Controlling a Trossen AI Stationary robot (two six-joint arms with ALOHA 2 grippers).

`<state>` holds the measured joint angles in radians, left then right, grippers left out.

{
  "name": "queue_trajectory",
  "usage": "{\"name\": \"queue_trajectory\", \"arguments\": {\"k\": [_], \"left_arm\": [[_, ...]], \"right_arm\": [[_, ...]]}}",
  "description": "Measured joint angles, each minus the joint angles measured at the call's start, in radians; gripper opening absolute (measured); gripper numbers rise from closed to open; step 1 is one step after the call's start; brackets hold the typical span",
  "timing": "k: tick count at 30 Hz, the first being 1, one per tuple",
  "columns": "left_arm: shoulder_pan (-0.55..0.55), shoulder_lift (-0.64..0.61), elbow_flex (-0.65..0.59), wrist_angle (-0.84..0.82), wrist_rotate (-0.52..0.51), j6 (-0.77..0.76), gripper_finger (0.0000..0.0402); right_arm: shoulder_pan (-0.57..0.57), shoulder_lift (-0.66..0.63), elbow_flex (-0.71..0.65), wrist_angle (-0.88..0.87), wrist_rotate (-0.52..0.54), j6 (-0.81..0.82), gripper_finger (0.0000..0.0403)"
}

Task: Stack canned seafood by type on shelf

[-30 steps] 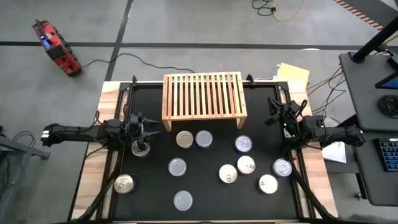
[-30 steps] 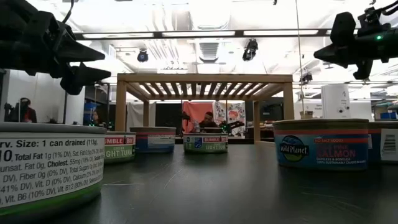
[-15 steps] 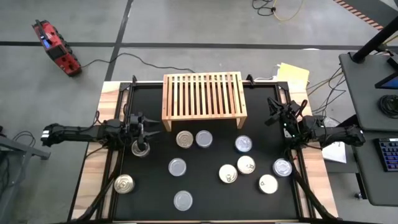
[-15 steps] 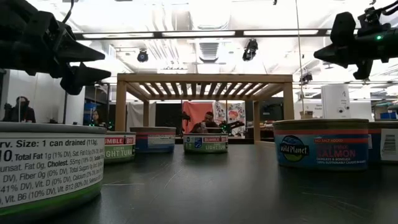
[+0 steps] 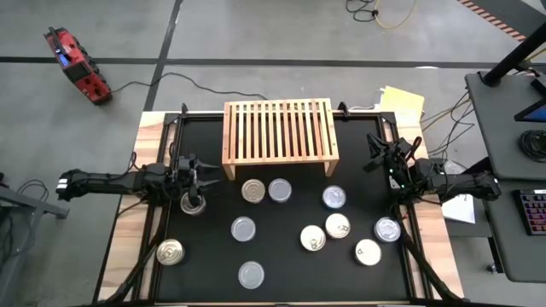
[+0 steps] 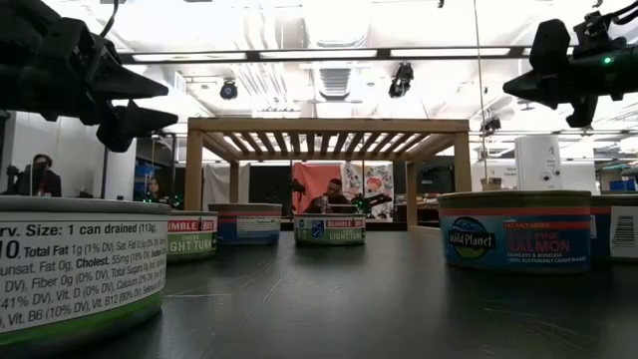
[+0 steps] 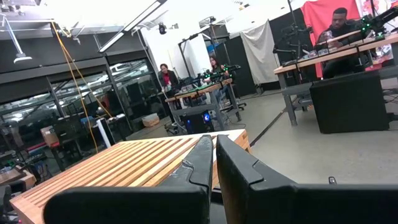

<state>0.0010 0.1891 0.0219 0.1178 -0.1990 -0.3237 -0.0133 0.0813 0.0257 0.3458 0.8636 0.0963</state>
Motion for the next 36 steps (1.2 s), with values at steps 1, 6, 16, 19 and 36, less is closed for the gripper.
{"name": "queue_trajectory", "arguments": {"k": [1,6,16,19,36], "left_arm": [[0.0,0.0,0.0,0.0,0.0,0.0,0.0261],[0.0,0.0,0.0,0.0,0.0,0.0,0.0261],[0.0,0.0,0.0,0.0,0.0,0.0,0.0261],[0.0,0.0,0.0,0.0,0.0,0.0,0.0261],[0.0,0.0,0.0,0.0,0.0,0.0,0.0261]], "right_arm": [[0.0,0.0,0.0,0.0,0.0,0.0,0.0013],[0.0,0.0,0.0,0.0,0.0,0.0,0.0013],[0.0,0.0,0.0,0.0,0.0,0.0,0.0013],[0.0,0.0,0.0,0.0,0.0,0.0,0.0013],[0.0,0.0,0.0,0.006,0.0,0.064,0.0013]]}}
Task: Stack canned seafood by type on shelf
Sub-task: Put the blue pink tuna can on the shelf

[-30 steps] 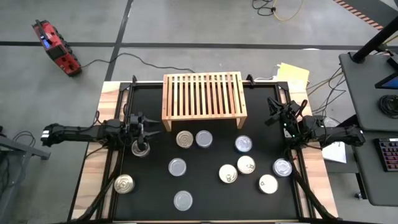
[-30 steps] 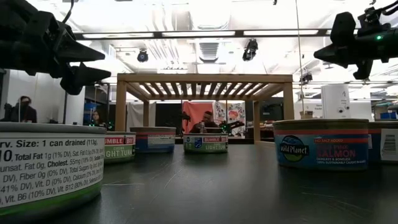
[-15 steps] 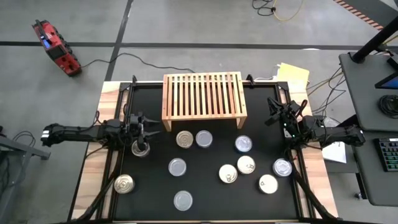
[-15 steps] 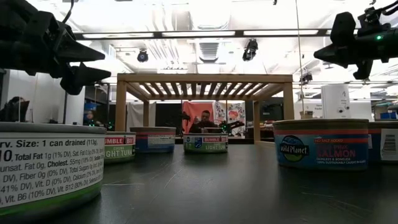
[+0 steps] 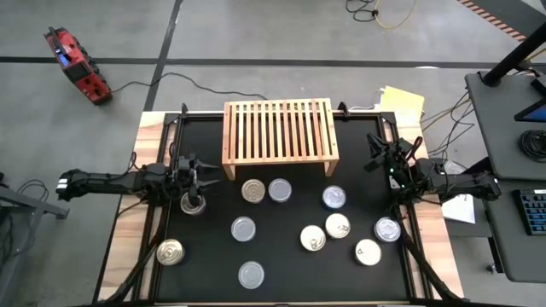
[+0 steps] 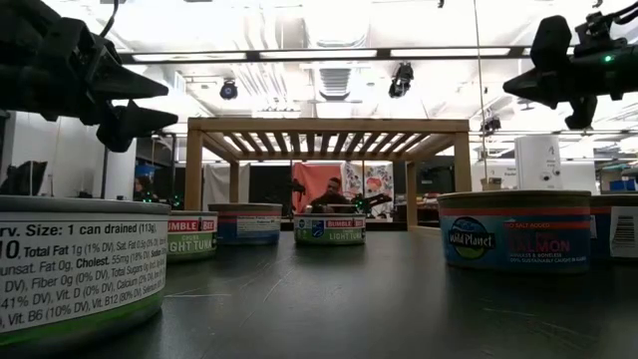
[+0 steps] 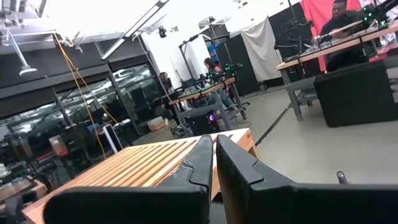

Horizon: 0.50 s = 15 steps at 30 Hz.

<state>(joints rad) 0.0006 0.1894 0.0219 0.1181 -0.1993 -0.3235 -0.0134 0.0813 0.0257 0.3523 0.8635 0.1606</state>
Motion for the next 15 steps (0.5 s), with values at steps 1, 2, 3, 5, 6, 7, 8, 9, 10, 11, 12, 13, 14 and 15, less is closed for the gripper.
{"name": "queue_trajectory", "arguments": {"k": [1,2,3,5,6,7,8,9,10,11,12,13,14,15], "left_arm": [[0.0,0.0,0.0,0.0,0.0,0.0,0.0261],[0.0,0.0,0.0,0.0,0.0,0.0,0.0261],[0.0,0.0,0.0,0.0,0.0,0.0,0.0261],[0.0,0.0,0.0,0.0,0.0,0.0,0.0261],[0.0,0.0,0.0,0.0,0.0,0.0,0.0261],[0.0,0.0,0.0,0.0,0.0,0.0,0.0261],[0.0,0.0,0.0,0.0,0.0,0.0,0.0261],[0.0,0.0,0.0,0.0,0.0,0.008,0.0261],[0.0,0.0,0.0,0.001,-0.003,0.023,0.0261],[0.0,0.0,0.0,0.008,-0.016,0.031,0.0261],[0.001,0.0,0.0,0.027,-0.034,0.027,0.0261],[0.001,0.0,0.0,0.061,-0.056,0.005,0.0261],[0.001,0.0,0.0,0.106,-0.071,-0.042,0.0261],[0.001,0.0,0.0,0.164,-0.08,-0.102,0.0261]], "right_arm": [[0.0,0.0,0.0,-0.002,0.0,0.001,0.0013],[0.0,0.0,0.0,-0.003,0.0,0.001,0.0013],[0.0,0.0,0.0,-0.003,0.0,0.001,0.0013],[0.0,0.0,0.0,-0.002,0.0,0.001,0.0013],[0.0,0.0,0.0,-0.003,0.0,0.015,0.0013],[0.0,0.0,0.0,-0.002,-0.002,0.056,0.0013],[0.0,0.0,0.0,0.003,-0.005,0.114,0.0013],[0.0,0.0,0.0,0.008,-0.007,0.183,0.0013],[0.0,0.0,0.0,0.015,-0.008,0.272,0.0013],[0.0,0.0,0.0,0.022,-0.008,0.36,0.0013],[0.0,0.0,0.0,0.024,-0.013,0.432,0.0013],[0.0,0.0,0.0,0.024,-0.032,0.48,0.0013],[0.0,0.002,0.0,0.026,-0.062,0.502,0.0013],[0.0,0.009,0.0,0.036,-0.096,0.514,0.0013]]}}
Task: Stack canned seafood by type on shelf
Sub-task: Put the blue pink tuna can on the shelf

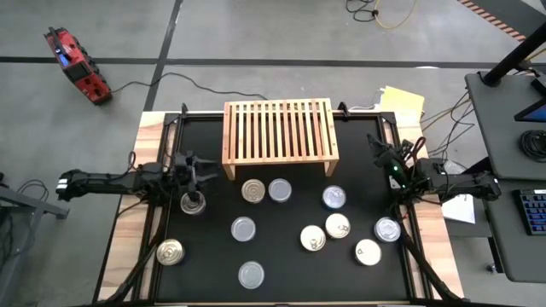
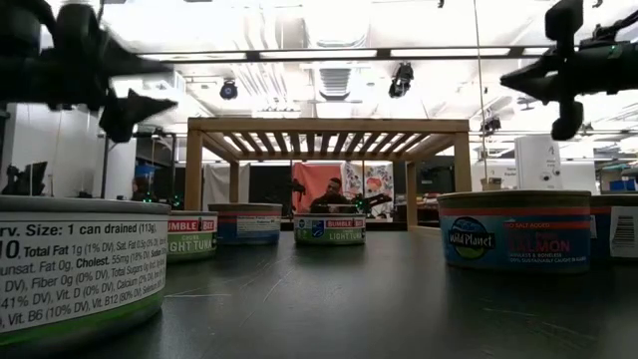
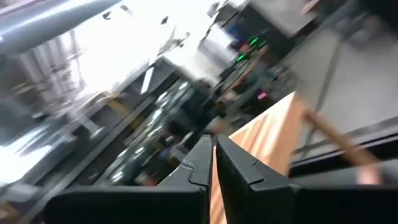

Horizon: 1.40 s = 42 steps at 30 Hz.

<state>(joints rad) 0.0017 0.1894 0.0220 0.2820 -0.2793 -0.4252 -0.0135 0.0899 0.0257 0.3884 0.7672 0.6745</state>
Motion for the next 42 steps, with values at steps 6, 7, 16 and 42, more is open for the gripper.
{"name": "queue_trajectory", "arguments": {"k": [6,7,16,42], "left_arm": [[0.0,0.0,0.003,0.345,0.049,-0.088,0.0261],[0.0,0.001,0.016,0.347,0.076,-0.076,0.0261],[0.0,0.169,0.377,-0.042,0.079,-0.005,0.0261],[0.001,0.753,1.026,-0.507,0.157,-0.174,0.0261]], "right_arm": [[0.0,0.078,0.098,0.012,-0.034,-0.072,0.0013],[0.0,0.098,0.13,0.008,-0.034,-0.114,0.0013],[0.0,0.274,0.537,-0.578,0.071,-0.201,0.0013],[0.0,0.632,1.144,-1.411,-0.502,0.017,0.0013]]}}
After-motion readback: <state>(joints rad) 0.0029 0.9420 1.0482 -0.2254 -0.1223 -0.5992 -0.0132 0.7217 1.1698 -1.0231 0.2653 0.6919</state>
